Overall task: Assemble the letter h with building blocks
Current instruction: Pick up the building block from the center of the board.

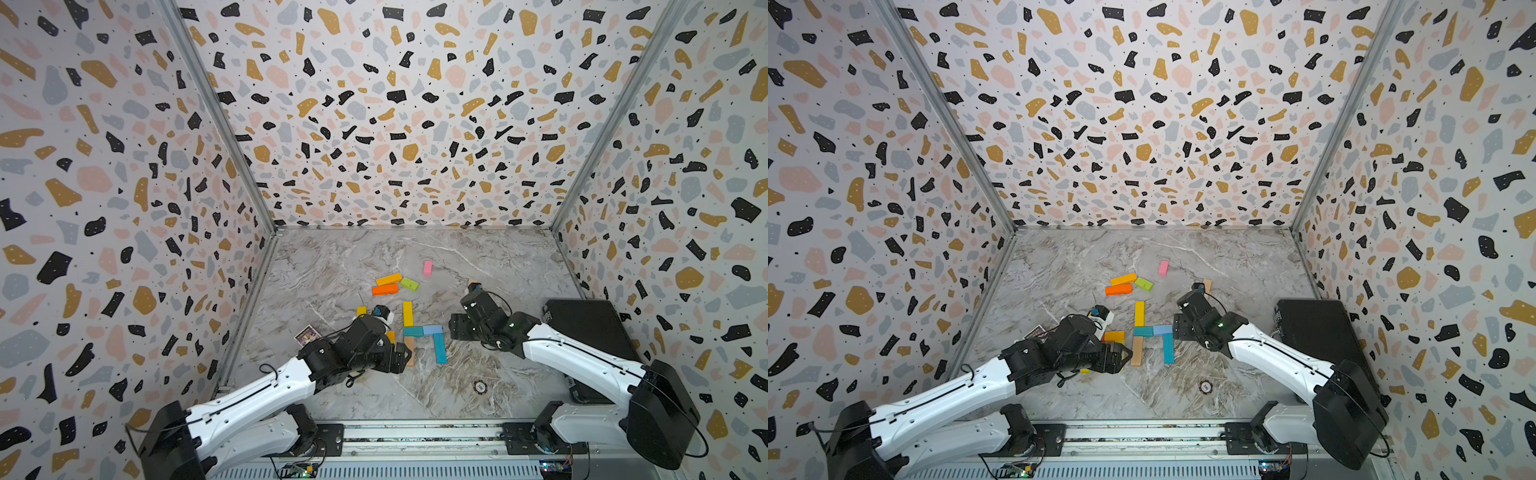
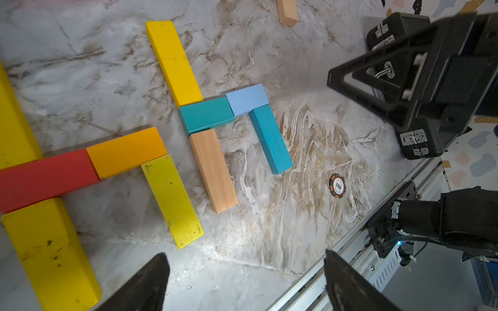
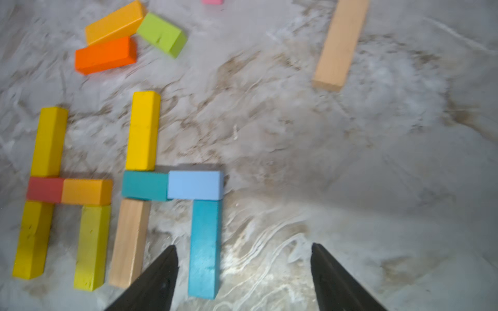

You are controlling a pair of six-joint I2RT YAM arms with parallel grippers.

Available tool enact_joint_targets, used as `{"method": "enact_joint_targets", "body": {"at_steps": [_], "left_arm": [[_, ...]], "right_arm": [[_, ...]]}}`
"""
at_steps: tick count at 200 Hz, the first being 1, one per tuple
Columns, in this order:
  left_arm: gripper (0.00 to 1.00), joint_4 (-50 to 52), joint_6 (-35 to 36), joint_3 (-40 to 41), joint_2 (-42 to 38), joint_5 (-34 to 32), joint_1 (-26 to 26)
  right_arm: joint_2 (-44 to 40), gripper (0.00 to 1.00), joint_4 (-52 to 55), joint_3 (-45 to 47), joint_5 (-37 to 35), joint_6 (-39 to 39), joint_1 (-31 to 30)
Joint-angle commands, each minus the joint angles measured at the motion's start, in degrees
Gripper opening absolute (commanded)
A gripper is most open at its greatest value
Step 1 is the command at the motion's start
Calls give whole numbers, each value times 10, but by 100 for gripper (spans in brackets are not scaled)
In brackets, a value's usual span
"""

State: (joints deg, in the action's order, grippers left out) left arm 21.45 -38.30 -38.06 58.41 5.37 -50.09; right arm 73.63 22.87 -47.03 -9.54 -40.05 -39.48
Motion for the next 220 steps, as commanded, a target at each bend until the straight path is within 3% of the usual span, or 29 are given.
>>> {"method": "enact_joint_targets", "body": {"at_steps": [1, 28, 62, 150, 187, 220], "left_arm": [[91, -51, -14, -12, 23, 14, 3], [100, -39, -17, -25, 28, -7, 3], [99, -6, -8, -36, 14, -11, 2], [99, 82, 8, -54, -66, -55, 3], [99, 97, 7, -50, -85, -63, 3], [99, 105, 10, -50, -101, -71, 3]], "right_arm": [[35, 80, 12, -29, 38, 1, 59], [116, 82, 11, -87, 44, -10, 120], [202, 82, 5, -158, 34, 12, 176], [412, 72, 94, -361, 35, 61, 198], [444, 63, 103, -383, 59, 76, 200], [426, 40, 74, -345, 91, 82, 200]]}}
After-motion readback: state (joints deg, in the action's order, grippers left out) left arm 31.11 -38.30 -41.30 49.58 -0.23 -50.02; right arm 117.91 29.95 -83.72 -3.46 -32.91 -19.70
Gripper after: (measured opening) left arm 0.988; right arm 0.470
